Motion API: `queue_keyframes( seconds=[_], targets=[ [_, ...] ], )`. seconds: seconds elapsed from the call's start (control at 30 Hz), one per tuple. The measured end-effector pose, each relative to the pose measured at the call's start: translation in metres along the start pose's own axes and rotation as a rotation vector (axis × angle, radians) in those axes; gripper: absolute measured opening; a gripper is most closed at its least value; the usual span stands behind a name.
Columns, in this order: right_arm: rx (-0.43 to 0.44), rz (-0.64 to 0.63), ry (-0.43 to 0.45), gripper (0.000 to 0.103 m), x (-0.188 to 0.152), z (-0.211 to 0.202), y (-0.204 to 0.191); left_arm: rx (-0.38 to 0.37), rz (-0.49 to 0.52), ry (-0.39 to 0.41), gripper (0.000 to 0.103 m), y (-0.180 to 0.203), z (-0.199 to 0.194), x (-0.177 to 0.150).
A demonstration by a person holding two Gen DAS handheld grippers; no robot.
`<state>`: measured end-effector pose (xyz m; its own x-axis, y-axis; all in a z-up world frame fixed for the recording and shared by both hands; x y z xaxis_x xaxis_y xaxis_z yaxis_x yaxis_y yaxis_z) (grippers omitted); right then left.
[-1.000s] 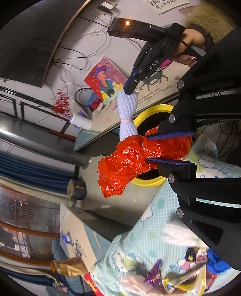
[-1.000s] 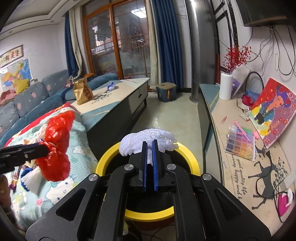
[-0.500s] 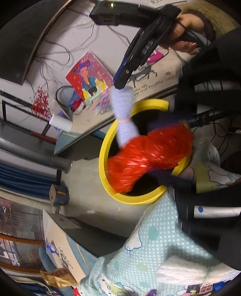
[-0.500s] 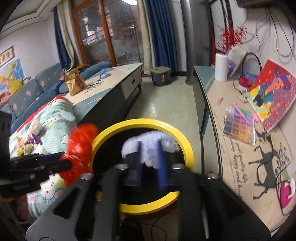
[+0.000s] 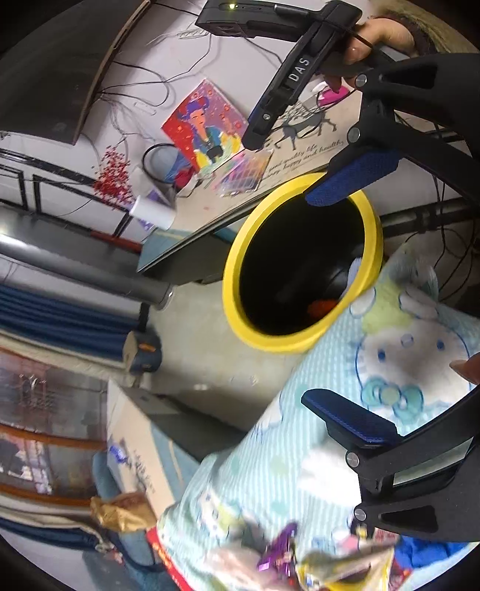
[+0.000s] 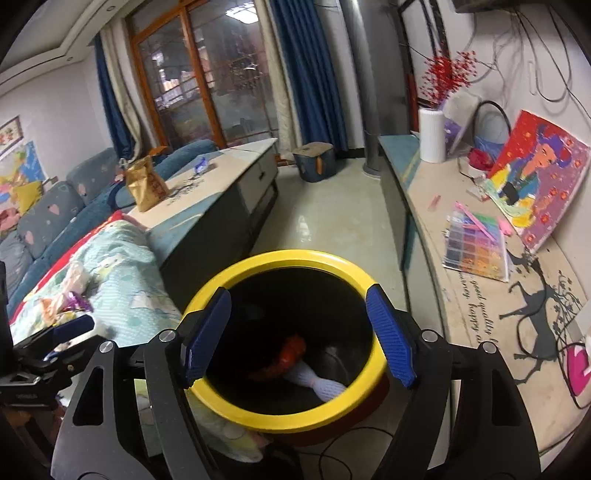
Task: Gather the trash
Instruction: 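Open both tools to drop the red bag and foam net into the bin, then move both open tools back over the trash on the bedspread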
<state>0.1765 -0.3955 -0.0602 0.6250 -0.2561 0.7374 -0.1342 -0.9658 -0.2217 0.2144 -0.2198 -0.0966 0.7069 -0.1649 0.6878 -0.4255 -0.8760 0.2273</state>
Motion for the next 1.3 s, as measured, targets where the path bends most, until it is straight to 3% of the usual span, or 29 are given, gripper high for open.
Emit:
queue_keyframes(
  seconds=[0.1, 0.63, 1.3],
  targets=[
    [0.035, -0.028, 0.013, 0.075, -0.001, -0.004, -0.019, 0.032, -0.014, 0.032, 0.097, -0.012, -0.016, 0.002],
    [0.208, -0.152, 0.025, 0.081, -0.017, -0.028, -0.118, 0.225, -0.07, 0.184, 0.097, -0.074, -0.105, 0.005],
    [0.352, -0.278, -0.038, 0.082, -0.05, -0.039, -0.206, 0.323, -0.213, 0.262, 0.097, -0.147, -0.157, -0.012]
  ],
)
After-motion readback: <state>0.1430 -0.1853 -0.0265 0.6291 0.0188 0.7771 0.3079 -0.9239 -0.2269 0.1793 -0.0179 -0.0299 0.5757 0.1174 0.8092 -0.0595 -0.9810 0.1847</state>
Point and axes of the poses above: each gripper's, at about its wrist camera, not at the fingertips, and z roughly the way its jaws point, y to its right, x to its top, the point moved 6 cm from there along z, roughly the way its jaws point, and after that the axes turned 3 degrees about -y, right-handed, at the moved point
